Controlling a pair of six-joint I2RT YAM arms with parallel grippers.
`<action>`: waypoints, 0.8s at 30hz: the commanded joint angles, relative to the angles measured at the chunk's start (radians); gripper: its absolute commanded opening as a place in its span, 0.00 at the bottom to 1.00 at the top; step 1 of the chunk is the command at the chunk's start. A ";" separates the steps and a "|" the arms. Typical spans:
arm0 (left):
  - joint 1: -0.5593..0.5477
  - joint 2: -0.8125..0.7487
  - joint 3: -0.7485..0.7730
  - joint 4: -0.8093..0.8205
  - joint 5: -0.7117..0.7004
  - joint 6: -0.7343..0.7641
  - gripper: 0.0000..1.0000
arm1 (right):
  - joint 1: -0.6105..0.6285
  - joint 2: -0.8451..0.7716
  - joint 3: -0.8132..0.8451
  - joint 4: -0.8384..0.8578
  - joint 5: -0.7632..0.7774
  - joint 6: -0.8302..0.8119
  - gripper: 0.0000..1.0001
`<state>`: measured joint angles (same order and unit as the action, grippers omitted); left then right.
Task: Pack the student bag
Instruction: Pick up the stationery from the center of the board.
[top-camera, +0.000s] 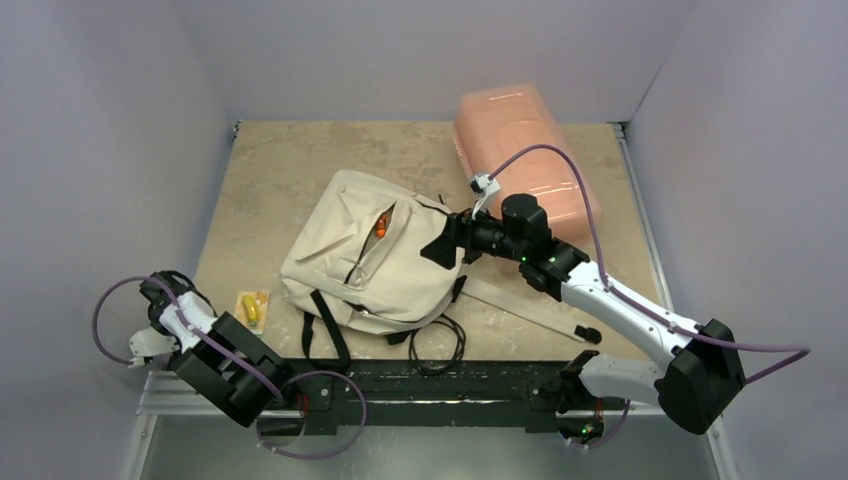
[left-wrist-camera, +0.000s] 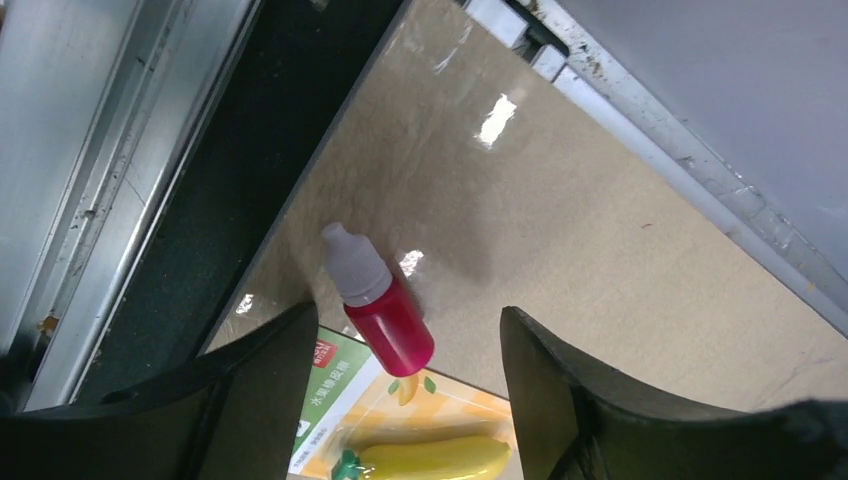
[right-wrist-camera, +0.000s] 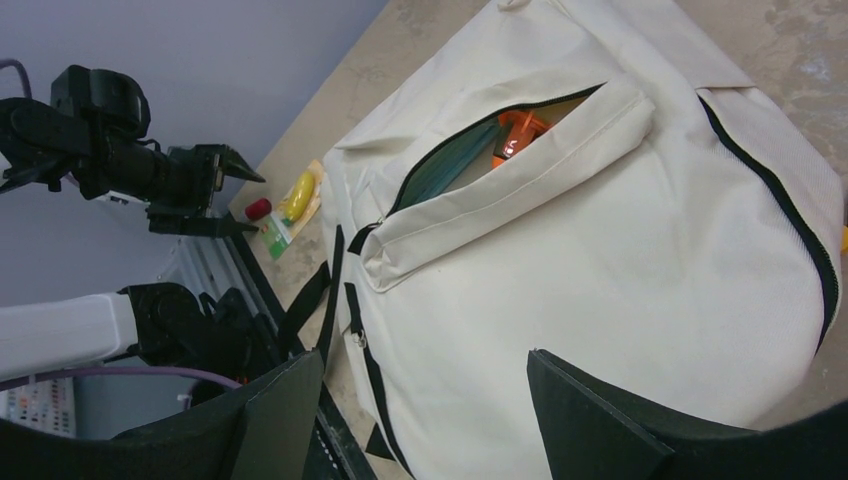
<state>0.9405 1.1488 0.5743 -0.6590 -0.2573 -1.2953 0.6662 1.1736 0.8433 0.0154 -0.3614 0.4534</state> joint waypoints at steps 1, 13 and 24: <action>0.009 -0.011 -0.075 0.122 0.022 -0.058 0.64 | -0.004 -0.011 0.040 0.023 -0.021 -0.006 0.79; -0.009 -0.072 -0.041 -0.014 0.073 -0.039 0.19 | -0.005 -0.022 0.044 0.020 -0.008 -0.014 0.79; -0.634 -0.574 -0.016 0.195 0.403 0.240 0.02 | -0.004 -0.027 0.022 0.046 0.045 -0.011 0.79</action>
<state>0.4492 0.6525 0.5053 -0.6758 -0.0502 -1.2804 0.6662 1.1732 0.8433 0.0170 -0.3527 0.4526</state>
